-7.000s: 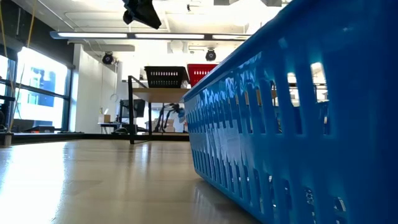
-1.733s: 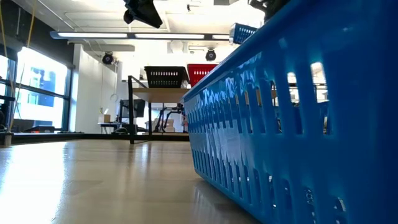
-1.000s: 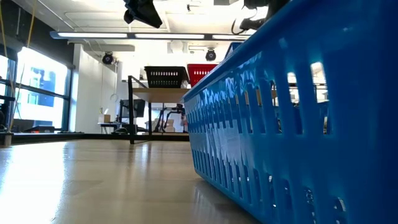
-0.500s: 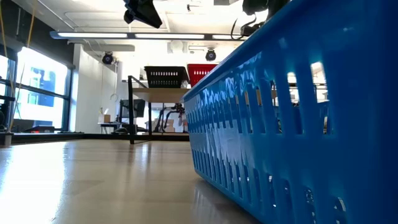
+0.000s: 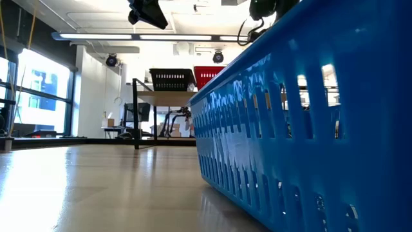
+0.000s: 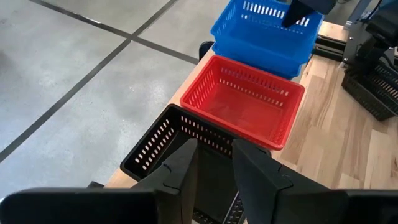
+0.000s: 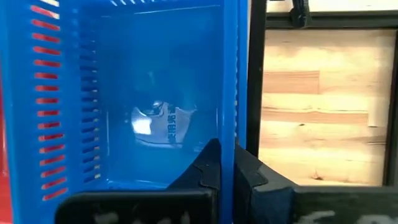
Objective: Stack baskets on shelf by color
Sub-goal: Stack the top blue bin on top of the blue bin on the shelf
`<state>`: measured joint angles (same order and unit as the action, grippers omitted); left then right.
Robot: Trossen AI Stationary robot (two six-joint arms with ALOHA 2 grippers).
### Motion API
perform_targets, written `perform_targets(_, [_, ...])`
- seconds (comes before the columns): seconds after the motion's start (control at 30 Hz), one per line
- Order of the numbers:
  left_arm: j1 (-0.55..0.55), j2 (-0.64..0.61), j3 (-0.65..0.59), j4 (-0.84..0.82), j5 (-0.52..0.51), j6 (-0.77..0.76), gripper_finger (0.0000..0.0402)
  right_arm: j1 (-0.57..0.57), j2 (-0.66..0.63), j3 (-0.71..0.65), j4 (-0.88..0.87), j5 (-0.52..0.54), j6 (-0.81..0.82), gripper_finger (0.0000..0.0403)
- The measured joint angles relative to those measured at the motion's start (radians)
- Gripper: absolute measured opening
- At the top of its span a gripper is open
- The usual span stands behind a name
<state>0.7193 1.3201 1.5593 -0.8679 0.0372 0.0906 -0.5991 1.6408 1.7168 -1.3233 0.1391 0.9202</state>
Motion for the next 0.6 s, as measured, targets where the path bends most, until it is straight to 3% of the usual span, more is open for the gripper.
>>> perform_targets(0.4, [0.000,0.000,0.000,0.000,0.000,0.000,0.0090,0.000,-0.001,0.000,0.003,0.007,-0.004,0.0003])
perform_targets(0.6, [0.000,0.000,0.000,0.000,0.000,0.000,0.0090,0.000,-0.001,0.000,0.004,0.012,-0.004,0.0045])
